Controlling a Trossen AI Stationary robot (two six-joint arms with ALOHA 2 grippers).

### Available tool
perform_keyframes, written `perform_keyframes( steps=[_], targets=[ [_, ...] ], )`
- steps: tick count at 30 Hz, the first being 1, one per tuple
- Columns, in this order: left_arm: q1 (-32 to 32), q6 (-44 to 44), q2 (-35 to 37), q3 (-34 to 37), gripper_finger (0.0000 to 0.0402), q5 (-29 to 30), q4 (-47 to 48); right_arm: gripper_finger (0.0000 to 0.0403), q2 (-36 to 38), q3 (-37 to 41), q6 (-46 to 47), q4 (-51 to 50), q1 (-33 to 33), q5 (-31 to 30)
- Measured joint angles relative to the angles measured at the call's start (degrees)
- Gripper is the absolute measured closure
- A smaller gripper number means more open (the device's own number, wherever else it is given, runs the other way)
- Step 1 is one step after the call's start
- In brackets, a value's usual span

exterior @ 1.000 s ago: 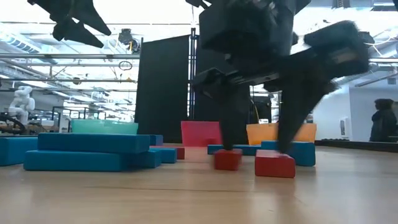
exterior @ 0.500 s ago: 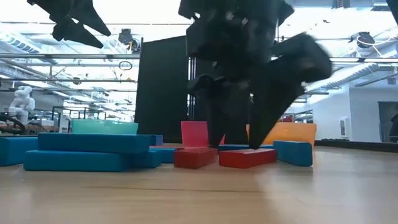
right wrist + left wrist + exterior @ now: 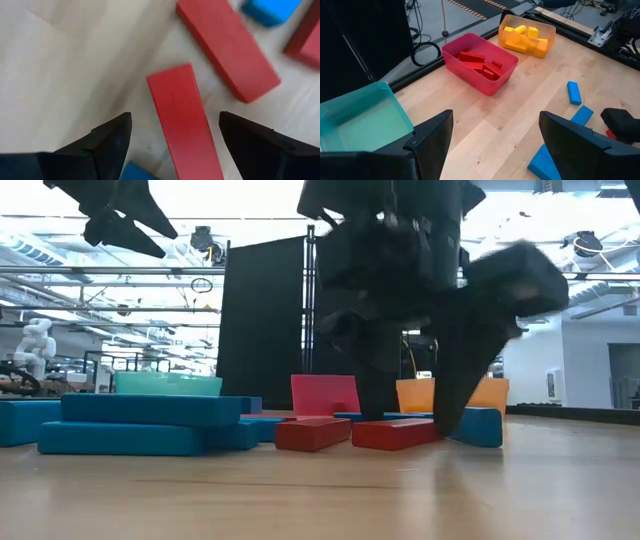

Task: Sort blocks
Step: Put the red block into the red bin

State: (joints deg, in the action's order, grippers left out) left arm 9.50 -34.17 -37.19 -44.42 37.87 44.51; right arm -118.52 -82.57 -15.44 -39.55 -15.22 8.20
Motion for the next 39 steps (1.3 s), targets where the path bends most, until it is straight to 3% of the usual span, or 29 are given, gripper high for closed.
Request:
perform_keyframes(
  steps=[8,15,16,22,28,39],
  targets=[
    [0.0,0.0,0.0,0.0,0.0100,0.2,0.0,0.0154,0.5,5.9,3.7,4.4,0.1,-4.1],
    [0.0,0.0,-0.1,0.0,0.0100,0.2,0.0,0.0289,0.5,6.3,4.4,4.0,-0.1,-6.9],
    [0.0,0.0,-0.1,0.0,0.0100,0.2,0.0,0.0294,0.5,6.3,4.8,4.0,-0.1,-7.0],
    [0.0,0.0,-0.1,0.0,0.0100,0.2,0.0,0.0294,0.3,5.6,8.7,3.3,0.0,-7.9],
    [0.0,0.0,-0.1,0.0,0.0100,0.2,0.0,0.0294,-0.4,-1.5,8.3,-2.7,0.5,-10.8],
    [0.0,0.1,-0.1,0.0,0.0100,0.2,0.1,0.0294,-0.2,-14.4,3.4,-12.1,9.6,-10.3]
  ],
)
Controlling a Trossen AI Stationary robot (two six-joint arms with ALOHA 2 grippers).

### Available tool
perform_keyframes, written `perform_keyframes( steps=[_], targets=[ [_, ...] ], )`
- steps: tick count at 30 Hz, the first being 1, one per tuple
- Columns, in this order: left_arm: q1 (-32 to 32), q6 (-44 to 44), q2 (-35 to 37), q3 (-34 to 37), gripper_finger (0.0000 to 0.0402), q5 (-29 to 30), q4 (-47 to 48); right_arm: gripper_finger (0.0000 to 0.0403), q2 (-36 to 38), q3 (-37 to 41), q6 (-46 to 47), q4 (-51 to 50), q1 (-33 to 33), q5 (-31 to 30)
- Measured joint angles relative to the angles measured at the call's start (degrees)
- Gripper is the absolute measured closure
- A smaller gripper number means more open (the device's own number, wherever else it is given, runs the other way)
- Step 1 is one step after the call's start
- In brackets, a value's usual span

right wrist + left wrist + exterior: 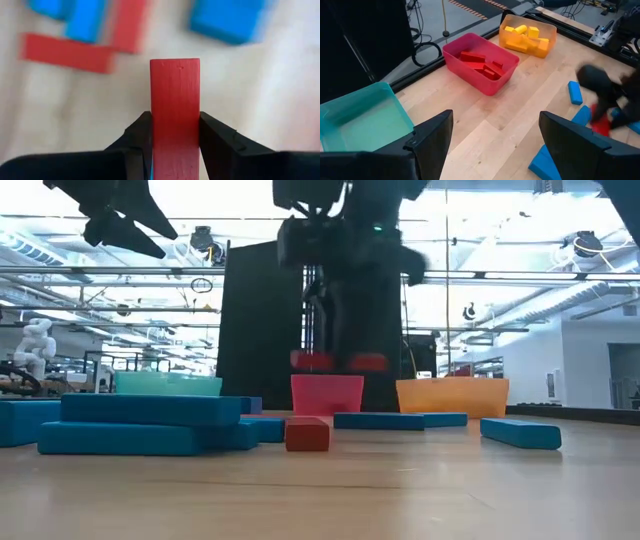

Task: Sort blocks
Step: Put the red block into the red bin

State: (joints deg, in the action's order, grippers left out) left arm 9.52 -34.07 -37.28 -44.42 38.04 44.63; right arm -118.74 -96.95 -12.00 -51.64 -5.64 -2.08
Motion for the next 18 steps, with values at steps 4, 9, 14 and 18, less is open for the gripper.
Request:
perform_keyframes(
  steps=[4,9,14,18],
  targets=[
    [0.0,0.4,0.0,0.0,0.0100,0.0,0.1,0.0294,0.1,-4.6,-2.6,-2.1,4.5,-2.8],
    [0.0,0.3,0.0,0.0,0.0100,0.0,0.1,0.0294,0.1,-10.0,-2.9,-2.3,12.0,-3.1],
    [0.0,0.4,0.0,0.0,0.0100,0.0,0.1,0.0294,0.2,-13.5,-2.0,-1.0,19.2,-2.5],
    [0.0,0.4,0.0,0.0,0.0100,0.0,0.1,0.0294,0.2,-13.9,1.3,2.7,25.2,-2.7]
  ],
)
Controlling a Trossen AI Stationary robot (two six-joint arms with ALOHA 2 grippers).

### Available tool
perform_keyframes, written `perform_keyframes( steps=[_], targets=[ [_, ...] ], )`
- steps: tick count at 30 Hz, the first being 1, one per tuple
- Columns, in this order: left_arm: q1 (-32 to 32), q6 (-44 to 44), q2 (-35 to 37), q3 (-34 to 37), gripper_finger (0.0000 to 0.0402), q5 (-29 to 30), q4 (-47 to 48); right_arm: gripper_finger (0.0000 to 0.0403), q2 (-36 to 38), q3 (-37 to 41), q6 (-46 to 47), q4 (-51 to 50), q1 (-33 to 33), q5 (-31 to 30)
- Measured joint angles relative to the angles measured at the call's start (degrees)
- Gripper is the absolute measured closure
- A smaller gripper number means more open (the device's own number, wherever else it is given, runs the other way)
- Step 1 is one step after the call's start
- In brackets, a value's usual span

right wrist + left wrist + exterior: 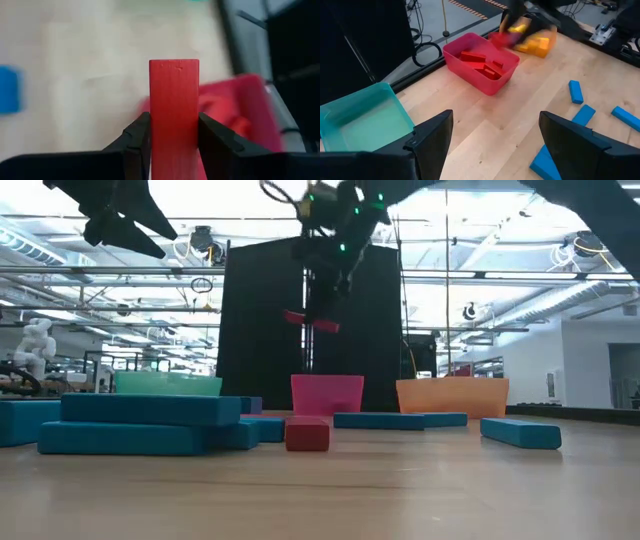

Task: Sort blocks
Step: Put the red block into the red bin

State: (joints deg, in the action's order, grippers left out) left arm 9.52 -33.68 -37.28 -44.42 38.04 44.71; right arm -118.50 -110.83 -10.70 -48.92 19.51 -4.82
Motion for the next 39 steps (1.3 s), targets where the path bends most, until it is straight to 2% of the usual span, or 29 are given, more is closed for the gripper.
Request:
perform_keyframes(
  steps=[13,17,25,31,39],
  targets=[
    [0.0,-0.1,0.0,0.0,0.0100,1.5,0.0,0.0294,-1.9,-0.1,8.2,3.8,11.4,1.8],
    [0.0,-0.1,-0.1,0.0,0.0100,1.5,0.0,0.0294,-5.3,0.0,9.3,3.8,11.7,4.9],
    [0.0,-0.5,-0.1,0.0,0.0100,1.5,2.1,0.0294,-9.2,0.0,9.2,4.3,11.1,5.3],
    [0.0,-0.5,-0.1,0.0,0.0100,1.5,2.3,0.0294,-11.8,0.0,10.3,4.1,11.1,7.9],
    [0.0,-0.5,-0.1,0.0,0.0100,1.5,2.4,0.0294,-12.3,0.0,12.0,3.4,10.8,8.0]
  ],
)
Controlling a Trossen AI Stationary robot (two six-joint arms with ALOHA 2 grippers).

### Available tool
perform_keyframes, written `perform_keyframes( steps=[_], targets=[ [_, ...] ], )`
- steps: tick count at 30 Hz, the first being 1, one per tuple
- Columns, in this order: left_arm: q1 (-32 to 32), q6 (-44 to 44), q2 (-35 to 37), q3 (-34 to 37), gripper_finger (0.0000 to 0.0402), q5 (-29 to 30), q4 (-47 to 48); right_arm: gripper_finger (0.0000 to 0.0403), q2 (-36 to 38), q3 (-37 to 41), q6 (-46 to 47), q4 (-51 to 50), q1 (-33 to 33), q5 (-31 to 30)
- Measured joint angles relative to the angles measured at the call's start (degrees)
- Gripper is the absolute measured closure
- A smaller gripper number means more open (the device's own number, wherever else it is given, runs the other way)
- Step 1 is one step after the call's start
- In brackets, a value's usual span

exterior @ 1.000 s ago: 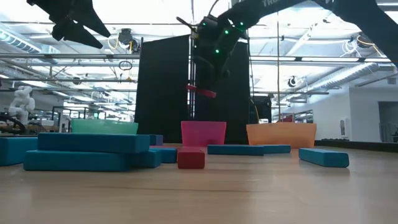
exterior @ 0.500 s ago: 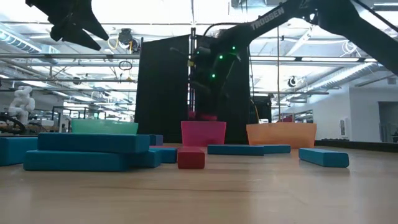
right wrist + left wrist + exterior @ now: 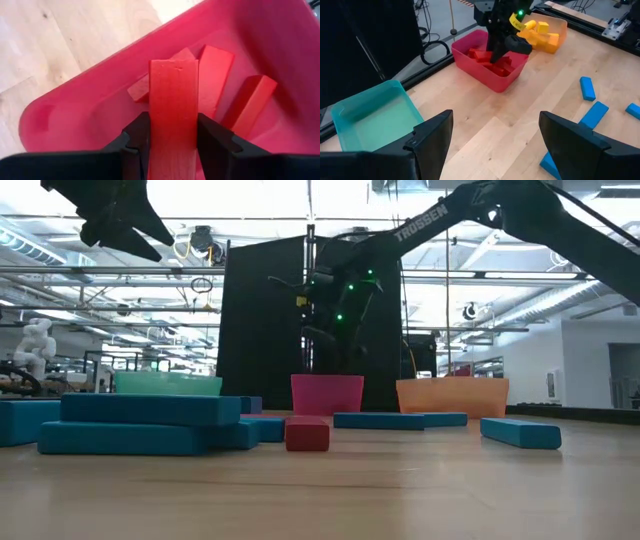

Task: Sort blocks
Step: Put the red block into the red bin

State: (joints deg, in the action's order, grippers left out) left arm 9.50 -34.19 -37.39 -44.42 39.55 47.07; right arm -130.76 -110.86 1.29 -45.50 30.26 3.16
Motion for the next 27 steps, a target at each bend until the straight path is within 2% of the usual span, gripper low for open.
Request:
perform_keyframes(
  steps=[3,10,14,17,21,24,26,27],
  targets=[
    [0.0,0.0,0.0,0.0,0.0100,0.0,0.0,0.0291,0.0,0.0,0.6,-0.2,0.0,0.0],
    [0.0,0.0,0.0,0.0,0.0100,0.0,0.0,0.0167,0.0,0.0,0.9,0.3,0.0,-0.1],
    [0.0,0.0,0.0,0.0,0.0100,0.0,0.0,0.0123,0.0,-0.7,2.5,-0.6,0.0,1.3],
    [0.0,0.0,0.0,0.0,0.0100,0.0,0.0,0.0107,-0.1,-5.3,3.3,-3.2,0.2,7.0],
    [0.0,0.4,0.0,0.0,0.0100,0.0,0.0,0.0103,-0.1,-15.7,2.5,-8.6,0.6,16.6],
    [0.0,0.4,0.0,0.0,0.0100,0.0,0.0,0.0107,0.0,-23.5,2.6,-12.8,0.0,28.3],
    [0.0,0.4,0.0,0.0,0.0100,0.0,0.0,0.0110,1.9,-23.4,3.1,-13.6,-1.8,36.4],
    [0.0,0.4,0.0,0.0,0.0100,0.0,0.0,0.0111,3.2,-22.3,3.3,-14.2,-3.3,38.4]
  ],
)
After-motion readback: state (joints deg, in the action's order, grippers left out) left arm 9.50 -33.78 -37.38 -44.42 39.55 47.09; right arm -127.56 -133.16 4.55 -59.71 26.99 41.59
